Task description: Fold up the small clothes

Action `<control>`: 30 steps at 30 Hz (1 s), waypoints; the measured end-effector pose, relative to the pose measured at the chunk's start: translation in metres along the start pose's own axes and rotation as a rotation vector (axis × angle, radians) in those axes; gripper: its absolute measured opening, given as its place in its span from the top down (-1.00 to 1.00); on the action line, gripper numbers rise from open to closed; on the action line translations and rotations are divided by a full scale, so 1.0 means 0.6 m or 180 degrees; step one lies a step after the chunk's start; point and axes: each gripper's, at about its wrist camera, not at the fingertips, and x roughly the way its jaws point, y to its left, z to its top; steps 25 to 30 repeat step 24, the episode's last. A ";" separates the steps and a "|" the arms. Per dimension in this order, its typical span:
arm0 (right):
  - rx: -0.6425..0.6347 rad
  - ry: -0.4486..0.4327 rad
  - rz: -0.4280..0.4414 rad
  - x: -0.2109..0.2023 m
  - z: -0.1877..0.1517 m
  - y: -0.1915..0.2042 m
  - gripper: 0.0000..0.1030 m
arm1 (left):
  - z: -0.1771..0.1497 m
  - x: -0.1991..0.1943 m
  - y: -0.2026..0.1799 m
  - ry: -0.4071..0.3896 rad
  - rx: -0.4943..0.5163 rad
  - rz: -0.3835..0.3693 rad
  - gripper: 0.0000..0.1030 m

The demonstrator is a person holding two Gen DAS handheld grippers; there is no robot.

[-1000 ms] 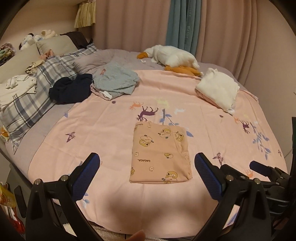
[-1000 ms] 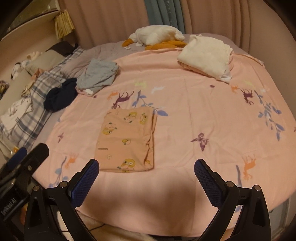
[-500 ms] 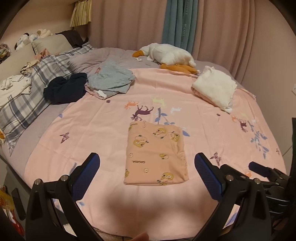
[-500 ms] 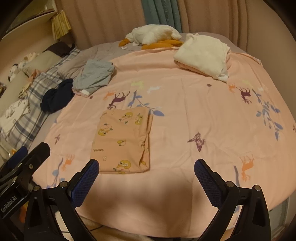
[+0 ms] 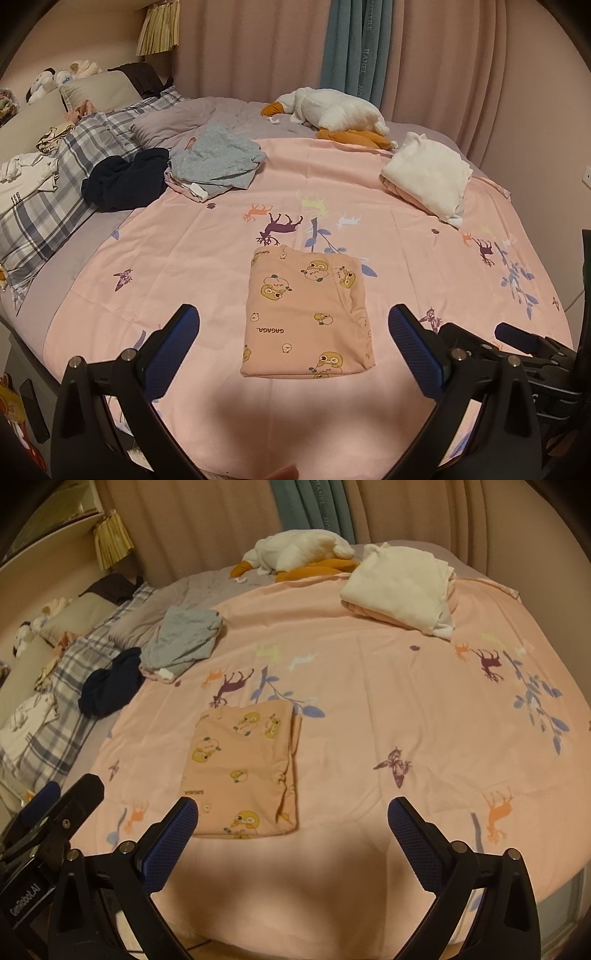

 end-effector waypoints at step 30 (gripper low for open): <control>0.0000 0.0052 -0.0045 0.004 -0.005 -0.013 -0.97 | -0.013 -0.001 -0.010 -0.0105 -0.0069 0.0144 -0.99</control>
